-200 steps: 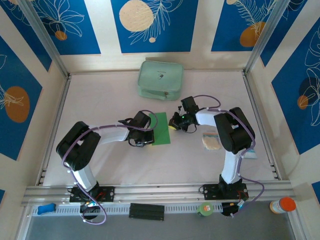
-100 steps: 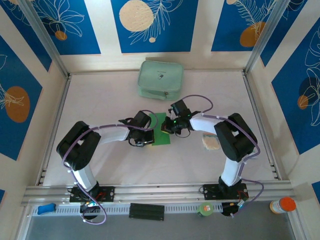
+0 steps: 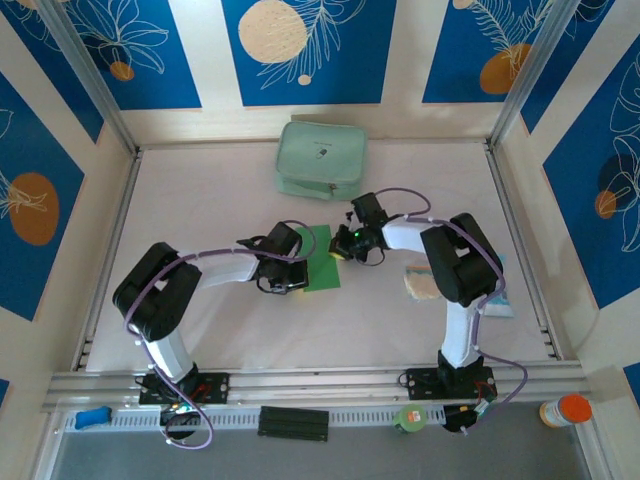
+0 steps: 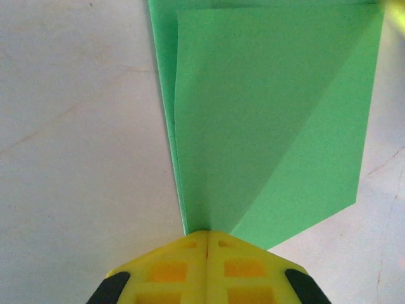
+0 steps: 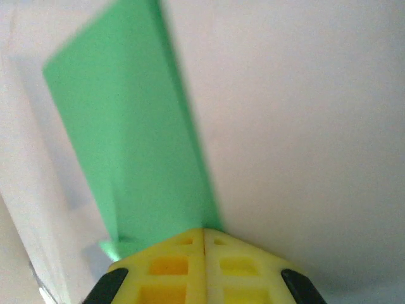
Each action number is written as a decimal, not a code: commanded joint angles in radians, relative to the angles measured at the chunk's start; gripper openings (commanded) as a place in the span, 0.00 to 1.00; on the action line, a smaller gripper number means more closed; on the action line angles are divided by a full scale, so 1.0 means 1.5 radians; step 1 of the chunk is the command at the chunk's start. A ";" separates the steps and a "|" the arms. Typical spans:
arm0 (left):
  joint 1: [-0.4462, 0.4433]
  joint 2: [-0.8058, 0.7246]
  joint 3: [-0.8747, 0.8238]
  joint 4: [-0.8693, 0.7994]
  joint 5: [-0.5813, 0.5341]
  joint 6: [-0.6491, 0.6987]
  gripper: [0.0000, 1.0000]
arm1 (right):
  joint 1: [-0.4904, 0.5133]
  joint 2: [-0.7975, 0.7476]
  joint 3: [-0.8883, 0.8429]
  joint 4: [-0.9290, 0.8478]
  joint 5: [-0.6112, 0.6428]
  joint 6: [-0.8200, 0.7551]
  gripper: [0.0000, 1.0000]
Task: Fold a paper plane with a square sheet of paper (pick it up from the middle)
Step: Fold the triangle a second time at the center of the table, then pick up the paper from the center of the table.
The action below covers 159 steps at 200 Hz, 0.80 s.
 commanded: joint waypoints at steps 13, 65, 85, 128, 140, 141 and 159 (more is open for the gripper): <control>-0.003 0.039 -0.054 -0.074 -0.015 -0.007 0.00 | -0.048 0.011 0.036 -0.030 0.049 0.000 0.02; -0.003 -0.022 0.045 -0.062 -0.010 0.018 0.03 | -0.015 -0.104 -0.016 -0.049 0.059 -0.002 0.09; -0.001 -0.036 0.076 -0.055 -0.005 0.023 0.16 | -0.003 -0.165 -0.067 -0.046 0.068 0.021 0.19; 0.014 -0.041 0.101 -0.035 -0.010 0.023 0.26 | 0.022 -0.234 -0.145 -0.032 0.062 0.091 0.35; 0.017 -0.037 0.106 -0.022 -0.008 0.018 0.27 | 0.031 -0.243 -0.161 -0.025 0.061 0.110 0.37; 0.018 -0.035 0.107 -0.021 -0.008 0.017 0.27 | 0.032 -0.244 -0.162 -0.025 0.061 0.111 0.37; 0.021 -0.022 0.115 -0.006 -0.004 0.011 0.28 | 0.041 -0.245 -0.173 -0.014 0.057 0.134 0.40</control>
